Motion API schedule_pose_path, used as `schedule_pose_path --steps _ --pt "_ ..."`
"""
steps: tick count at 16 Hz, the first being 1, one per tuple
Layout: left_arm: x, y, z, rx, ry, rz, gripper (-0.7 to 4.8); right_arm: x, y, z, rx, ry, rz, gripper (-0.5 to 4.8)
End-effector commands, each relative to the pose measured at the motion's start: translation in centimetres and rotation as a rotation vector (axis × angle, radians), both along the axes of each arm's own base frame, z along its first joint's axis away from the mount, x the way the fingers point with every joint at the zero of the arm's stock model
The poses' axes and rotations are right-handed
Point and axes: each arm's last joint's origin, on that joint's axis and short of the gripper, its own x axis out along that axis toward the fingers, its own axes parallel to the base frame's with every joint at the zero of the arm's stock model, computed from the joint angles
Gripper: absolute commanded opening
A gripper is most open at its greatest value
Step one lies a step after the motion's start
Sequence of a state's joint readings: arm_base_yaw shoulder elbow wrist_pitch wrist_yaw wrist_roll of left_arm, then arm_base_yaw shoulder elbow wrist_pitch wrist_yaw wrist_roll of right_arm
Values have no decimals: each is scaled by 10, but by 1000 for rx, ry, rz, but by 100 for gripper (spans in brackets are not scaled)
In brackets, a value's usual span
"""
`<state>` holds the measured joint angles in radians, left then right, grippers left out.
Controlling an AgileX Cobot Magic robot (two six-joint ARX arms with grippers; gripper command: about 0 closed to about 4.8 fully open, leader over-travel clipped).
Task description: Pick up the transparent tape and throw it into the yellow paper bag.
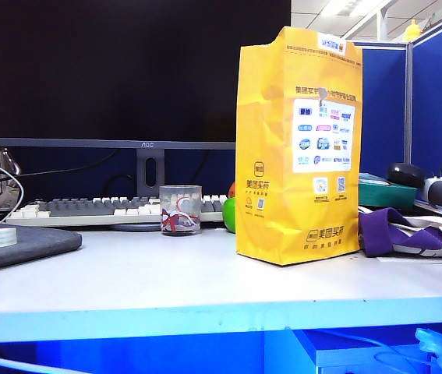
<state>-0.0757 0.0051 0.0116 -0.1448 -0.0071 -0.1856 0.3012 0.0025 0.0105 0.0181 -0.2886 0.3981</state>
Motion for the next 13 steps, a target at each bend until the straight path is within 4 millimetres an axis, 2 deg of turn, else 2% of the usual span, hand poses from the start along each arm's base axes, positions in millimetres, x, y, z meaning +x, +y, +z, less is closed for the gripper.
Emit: schedule_pose_path --steps 1,7,8,9,11,13 --pt "0 0 0 -15 -10 -5 479 0 0 -2 0 3 0 22" --pt "0 1 0 -43 -7 29 479 0 0 -7 -14 51 1 22" --pt "0 -2 2 -109 -7 -43 479 0 0 -8 -16 58 2 22" --pt "-1 -6 5 -173 -26 -193 479 0 1 -8 -9 61 14 22" --pt "-2 -10 13 -184 -88 -353 479 -1 2 -6 5 50 58 21" --pt "-4 -9 21 -180 -89 -317 479 -2 3 -1 17 0 112 21"
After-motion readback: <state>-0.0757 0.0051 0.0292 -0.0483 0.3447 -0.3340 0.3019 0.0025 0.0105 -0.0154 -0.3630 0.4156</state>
